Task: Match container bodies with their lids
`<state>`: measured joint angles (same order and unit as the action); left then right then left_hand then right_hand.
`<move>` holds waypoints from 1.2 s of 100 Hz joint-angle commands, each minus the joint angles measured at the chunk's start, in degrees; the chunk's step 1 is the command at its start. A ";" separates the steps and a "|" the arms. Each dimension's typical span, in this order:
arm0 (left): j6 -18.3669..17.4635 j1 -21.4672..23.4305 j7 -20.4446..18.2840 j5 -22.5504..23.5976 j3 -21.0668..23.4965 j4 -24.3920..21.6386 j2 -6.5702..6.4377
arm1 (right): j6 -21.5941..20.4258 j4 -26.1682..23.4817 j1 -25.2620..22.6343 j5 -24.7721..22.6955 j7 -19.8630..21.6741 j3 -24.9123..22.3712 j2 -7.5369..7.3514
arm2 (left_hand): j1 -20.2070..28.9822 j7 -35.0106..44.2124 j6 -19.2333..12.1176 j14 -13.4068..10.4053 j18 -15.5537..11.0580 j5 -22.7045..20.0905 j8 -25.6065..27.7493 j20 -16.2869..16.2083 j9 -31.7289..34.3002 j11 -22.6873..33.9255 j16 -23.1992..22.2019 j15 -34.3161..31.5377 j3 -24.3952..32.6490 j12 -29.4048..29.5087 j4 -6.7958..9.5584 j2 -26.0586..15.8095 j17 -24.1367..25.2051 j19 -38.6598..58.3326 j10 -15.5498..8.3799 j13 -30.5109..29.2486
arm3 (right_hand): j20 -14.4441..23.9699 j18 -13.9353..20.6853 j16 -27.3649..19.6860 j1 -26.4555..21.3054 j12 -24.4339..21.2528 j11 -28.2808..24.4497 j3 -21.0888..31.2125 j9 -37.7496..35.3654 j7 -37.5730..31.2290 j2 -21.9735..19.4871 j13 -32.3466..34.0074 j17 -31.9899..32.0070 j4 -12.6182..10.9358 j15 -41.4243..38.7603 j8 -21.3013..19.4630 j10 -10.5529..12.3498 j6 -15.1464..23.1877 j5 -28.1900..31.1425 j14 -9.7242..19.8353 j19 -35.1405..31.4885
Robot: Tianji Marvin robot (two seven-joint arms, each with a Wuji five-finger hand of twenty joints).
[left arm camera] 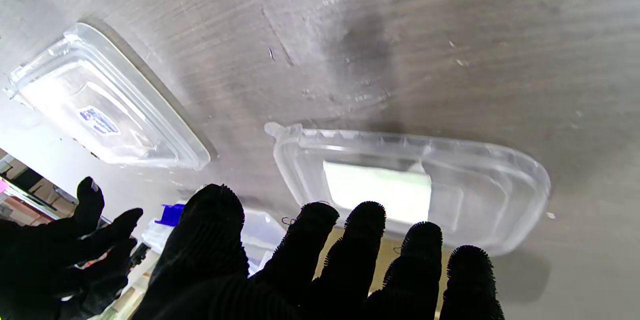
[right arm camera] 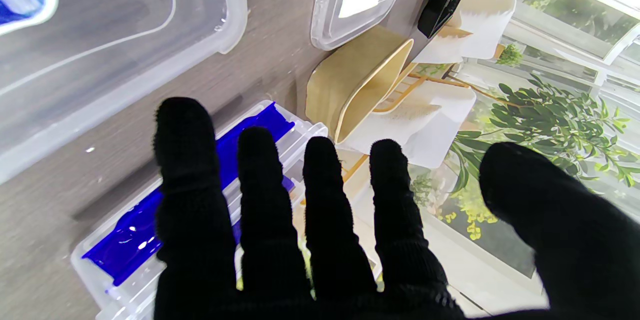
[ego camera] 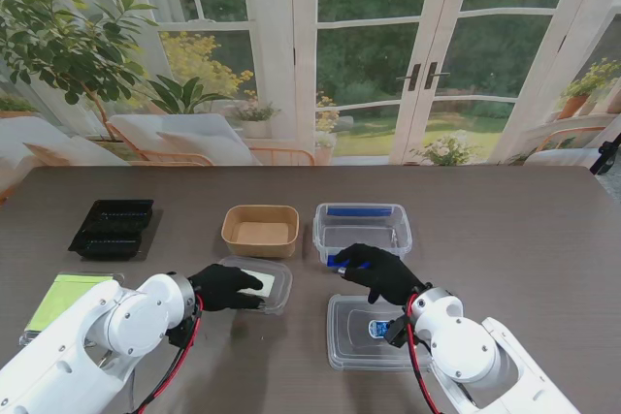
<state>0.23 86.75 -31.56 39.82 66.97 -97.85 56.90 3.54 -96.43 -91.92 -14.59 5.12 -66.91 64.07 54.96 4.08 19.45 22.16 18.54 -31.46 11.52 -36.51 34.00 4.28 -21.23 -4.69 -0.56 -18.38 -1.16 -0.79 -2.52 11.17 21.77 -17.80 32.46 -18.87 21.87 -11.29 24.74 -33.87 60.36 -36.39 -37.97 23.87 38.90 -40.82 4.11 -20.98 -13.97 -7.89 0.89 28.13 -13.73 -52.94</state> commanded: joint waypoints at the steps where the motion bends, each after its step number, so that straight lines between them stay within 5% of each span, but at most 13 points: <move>1: -0.76 0.80 -0.33 0.51 1.35 -1.36 0.10 | -0.42 -0.03 -0.40 -0.35 0.47 0.46 0.15 | 0.04 -0.80 0.37 0.34 -0.57 1.56 -0.43 -0.27 -0.43 0.48 -0.59 -1.05 -0.48 -0.64 1.08 -3.30 -0.82 0.19 0.44 0.14 | -0.37 -0.74 0.16 0.12 -0.44 0.63 -0.40 -1.93 0.05 -0.88 2.12 27.99 0.10 -0.40 0.29 -0.81 0.02 1.62 -0.68 -0.01; 17: -3.13 3.67 3.72 2.69 5.64 -1.90 0.73 | -0.68 -0.37 -0.73 -1.75 -0.04 1.19 0.09 | 0.63 -0.23 0.93 1.39 0.98 0.07 -0.41 -1.46 2.09 1.24 -1.53 -2.93 -0.29 -1.05 1.10 -2.94 -4.26 2.21 1.22 -3.03 | 0.78 -1.77 1.42 0.44 -0.59 0.69 0.33 -4.28 0.05 -0.67 5.16 25.00 0.23 -3.50 0.34 -1.60 -0.42 2.44 -1.59 -4.59; 29: -4.51 5.47 6.11 3.18 8.60 -1.28 1.10 | 0.22 -0.76 -0.74 -2.81 -0.91 2.00 0.22 | 1.52 0.13 1.43 2.84 2.42 -1.13 -0.55 -5.32 5.38 2.38 -4.73 -6.48 -0.22 -3.05 1.10 -2.73 -7.81 5.74 2.24 -6.60 | 1.86 -3.18 3.07 0.65 -0.41 0.43 0.73 -6.80 0.04 -0.44 8.29 21.52 0.21 -7.60 0.36 -2.30 -0.64 3.23 -2.61 -10.10; 44: -5.30 6.42 6.82 2.63 11.53 0.15 1.23 | 3.00 -1.31 -0.24 -4.27 -3.77 4.02 0.88 | 3.24 0.37 2.26 5.54 4.06 -1.98 -0.73 -17.70 9.73 4.83 -13.41 -15.19 -0.09 -9.30 1.22 -2.60 -11.14 15.17 3.14 -10.86 | 3.70 -6.19 6.47 0.69 0.83 -1.27 1.82 -11.89 0.07 -0.05 15.60 14.16 0.22 -16.78 0.38 -4.00 -1.41 4.50 -4.79 -19.49; 50: -5.26 6.37 6.63 1.74 12.32 1.01 1.22 | 4.42 -1.55 0.39 -5.00 -4.04 5.14 0.97 | 4.46 0.42 2.57 6.56 3.98 -2.21 -0.80 -22.63 11.26 6.18 -17.20 -20.36 0.09 -12.22 1.43 -2.43 -9.40 26.34 3.65 -12.57 | 5.00 -8.00 8.30 0.73 1.89 -2.70 2.03 -14.54 0.64 -0.17 20.55 9.22 0.18 -22.17 0.58 -4.48 -1.04 3.49 -5.48 -24.49; 64: -4.99 5.80 6.83 0.46 13.42 3.26 1.28 | 8.79 -1.81 3.11 -7.30 -3.85 8.70 1.04 | 10.11 0.61 3.22 7.87 4.13 -3.24 -1.28 -17.71 15.20 11.20 -26.86 -35.86 0.52 -22.84 1.65 -1.85 -8.51 56.05 4.50 -17.40 | 7.31 -11.76 11.62 0.88 5.19 -7.47 3.29 -23.32 2.97 -0.48 34.21 -6.13 -0.46 -34.52 1.70 -4.61 -0.70 1.91 -5.00 -35.47; 78: -4.19 5.04 5.69 -0.45 13.98 4.74 1.13 | 13.13 -1.02 6.78 -8.76 -3.75 12.95 1.37 | 13.88 0.56 3.60 7.59 5.24 -4.15 -2.30 -20.04 18.57 19.63 -35.69 -51.97 1.36 -36.16 1.46 -1.47 -14.72 68.05 4.76 -22.60 | 5.76 -12.59 18.99 0.44 10.42 -13.23 6.14 -29.48 3.58 -0.19 35.63 -20.02 -1.37 -53.88 2.08 -3.84 -1.11 3.06 -0.81 -44.49; 83: -4.15 4.82 5.29 -0.39 14.20 5.17 1.05 | 14.32 -0.53 8.16 -9.84 -3.52 14.49 1.38 | 13.68 0.75 3.79 6.80 5.65 -4.52 -2.55 -22.76 20.09 23.44 -38.12 -57.39 1.25 -40.64 1.40 -1.59 -17.74 70.75 4.48 -25.13 | 4.54 -11.21 21.02 0.71 12.22 -15.11 6.89 -31.18 3.67 -0.20 35.78 -23.95 -1.66 -59.13 2.11 -2.90 -1.00 3.51 1.64 -47.55; 97: -3.77 4.28 4.33 -1.15 14.62 6.28 0.91 | 17.48 -1.52 9.98 -13.07 -0.49 16.62 0.54 | 13.39 0.94 3.40 5.20 7.70 -5.55 -3.46 -28.12 25.02 32.72 -40.91 -69.05 1.06 -48.25 1.22 -1.72 -26.31 77.37 4.01 -32.40 | 7.76 0.59 26.70 0.66 17.45 -20.57 8.92 -35.38 3.75 -0.66 36.17 -26.50 -2.71 -70.59 2.11 0.36 -0.54 4.21 9.68 -59.78; 120: -2.65 3.63 3.52 -3.74 14.57 7.33 0.90 | 20.77 0.41 14.32 -13.11 3.09 20.74 0.11 | 12.81 1.92 3.63 4.07 9.84 -7.75 -3.86 -26.55 30.85 37.99 -38.89 -76.41 0.87 -50.18 1.12 -1.77 -36.85 84.89 3.49 -40.74 | 11.76 8.85 32.90 1.01 23.10 -26.03 10.02 -41.58 4.11 -0.78 36.38 -27.98 -3.24 -79.84 2.29 3.19 -1.05 5.57 16.76 -67.03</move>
<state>-2.10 90.76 -26.56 36.43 81.54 -91.15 57.82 24.30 -97.01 -78.97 -27.57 6.59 -47.23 63.93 65.76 5.42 22.57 25.16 29.09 -38.06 8.23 -64.73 62.78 40.61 -60.56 -75.90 -0.03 -67.55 -1.05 -1.31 -35.58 90.82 22.21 -55.38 41.42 -13.24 53.08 -11.32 45.69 -57.02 65.28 -72.55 -34.55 23.88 74.49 -41.95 2.46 -95.47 -12.87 -3.55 -0.52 32.44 -3.49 -106.83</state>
